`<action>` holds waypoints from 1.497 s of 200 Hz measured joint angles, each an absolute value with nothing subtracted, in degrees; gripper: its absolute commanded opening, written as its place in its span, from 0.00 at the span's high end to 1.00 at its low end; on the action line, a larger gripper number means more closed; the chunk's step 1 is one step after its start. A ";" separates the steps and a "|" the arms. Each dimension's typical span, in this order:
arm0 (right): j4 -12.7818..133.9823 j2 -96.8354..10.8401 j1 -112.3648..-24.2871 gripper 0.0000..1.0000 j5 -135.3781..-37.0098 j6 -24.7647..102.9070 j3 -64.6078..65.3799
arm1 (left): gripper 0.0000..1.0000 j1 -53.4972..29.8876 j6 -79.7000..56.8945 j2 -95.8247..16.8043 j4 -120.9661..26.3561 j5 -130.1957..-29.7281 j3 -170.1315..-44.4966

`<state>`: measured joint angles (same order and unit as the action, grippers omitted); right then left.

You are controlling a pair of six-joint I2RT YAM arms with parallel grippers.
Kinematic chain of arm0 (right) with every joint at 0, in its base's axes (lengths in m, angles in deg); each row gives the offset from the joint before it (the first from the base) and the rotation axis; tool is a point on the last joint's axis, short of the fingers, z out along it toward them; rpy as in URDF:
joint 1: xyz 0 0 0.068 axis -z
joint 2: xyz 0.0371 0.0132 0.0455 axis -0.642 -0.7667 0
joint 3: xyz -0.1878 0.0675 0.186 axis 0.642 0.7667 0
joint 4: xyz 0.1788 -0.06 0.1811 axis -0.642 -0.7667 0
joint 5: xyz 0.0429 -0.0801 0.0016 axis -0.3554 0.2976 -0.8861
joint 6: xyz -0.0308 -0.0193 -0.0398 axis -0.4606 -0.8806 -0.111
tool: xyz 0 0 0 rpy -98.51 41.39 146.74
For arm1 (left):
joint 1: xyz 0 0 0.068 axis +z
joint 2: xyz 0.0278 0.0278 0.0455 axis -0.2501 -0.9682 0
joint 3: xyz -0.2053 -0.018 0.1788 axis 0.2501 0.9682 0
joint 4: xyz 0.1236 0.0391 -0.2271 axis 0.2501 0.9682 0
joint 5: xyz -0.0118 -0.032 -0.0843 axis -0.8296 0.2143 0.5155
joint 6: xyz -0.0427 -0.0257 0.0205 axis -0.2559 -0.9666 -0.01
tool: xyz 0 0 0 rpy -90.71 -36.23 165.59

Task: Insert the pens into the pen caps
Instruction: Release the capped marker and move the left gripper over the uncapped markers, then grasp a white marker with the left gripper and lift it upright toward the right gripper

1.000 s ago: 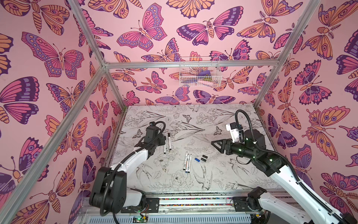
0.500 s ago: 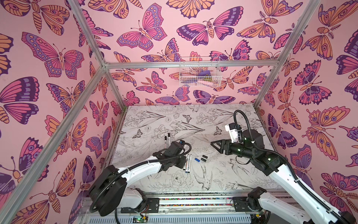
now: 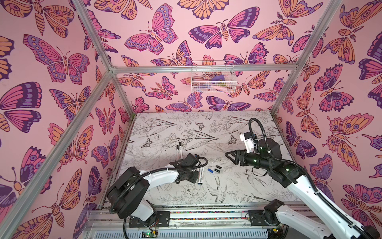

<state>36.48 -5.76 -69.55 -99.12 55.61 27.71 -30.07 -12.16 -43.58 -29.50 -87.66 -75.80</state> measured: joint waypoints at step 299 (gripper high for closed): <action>45.93 -13.30 -74.36 0.37 -98.07 60.86 31.64 | 1.00 -31.25 -15.16 -30.84 -45.33 -73.87 -77.05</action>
